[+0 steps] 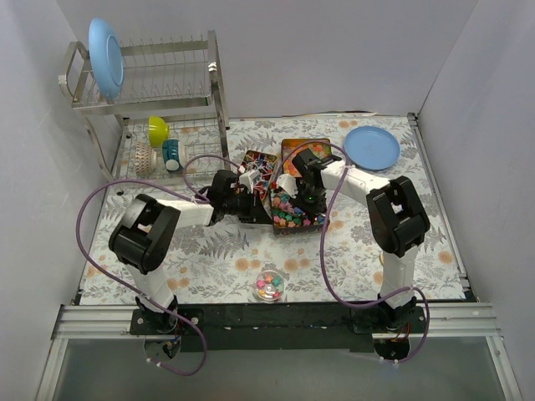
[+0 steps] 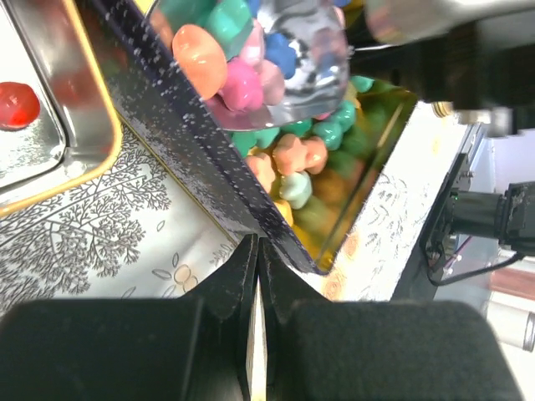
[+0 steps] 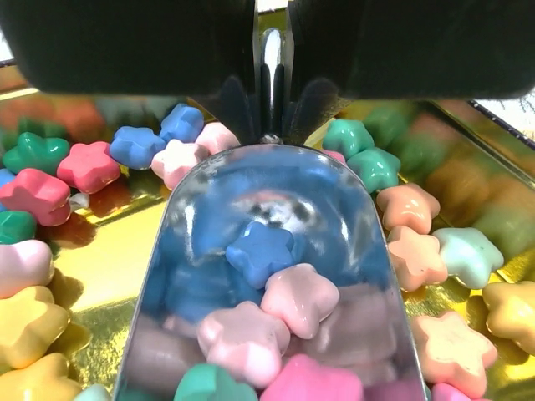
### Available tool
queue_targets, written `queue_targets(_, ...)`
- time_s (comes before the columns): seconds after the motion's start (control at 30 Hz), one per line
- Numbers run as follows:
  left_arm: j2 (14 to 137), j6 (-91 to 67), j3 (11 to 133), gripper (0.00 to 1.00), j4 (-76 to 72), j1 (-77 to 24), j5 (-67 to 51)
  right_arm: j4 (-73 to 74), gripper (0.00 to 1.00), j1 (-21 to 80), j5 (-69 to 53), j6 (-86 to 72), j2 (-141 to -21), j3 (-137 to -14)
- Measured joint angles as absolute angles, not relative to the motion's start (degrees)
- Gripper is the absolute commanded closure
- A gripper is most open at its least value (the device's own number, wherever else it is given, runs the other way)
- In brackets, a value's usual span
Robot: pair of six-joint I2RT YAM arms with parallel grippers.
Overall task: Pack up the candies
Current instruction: Scoop the fake candies from the storage box.
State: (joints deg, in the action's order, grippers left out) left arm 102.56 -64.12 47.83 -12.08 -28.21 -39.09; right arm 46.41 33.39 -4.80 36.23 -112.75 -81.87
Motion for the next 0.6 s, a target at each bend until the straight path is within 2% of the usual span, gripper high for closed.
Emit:
queue_targets(0.33, 97.7, -58.8, 51.3, 1.00, -2.1, -25.9, -45.2, 41.6, 0.99, 31.2, -8.9, 36.2, -108.2, -78.5)
queue_targets(0.6, 92.4, -53.6, 52.2, 1.00, 7.0, -23.5, -46.9, 42.3, 0.99, 30.2, -11.6, 38.3, -98.8, -77.6)
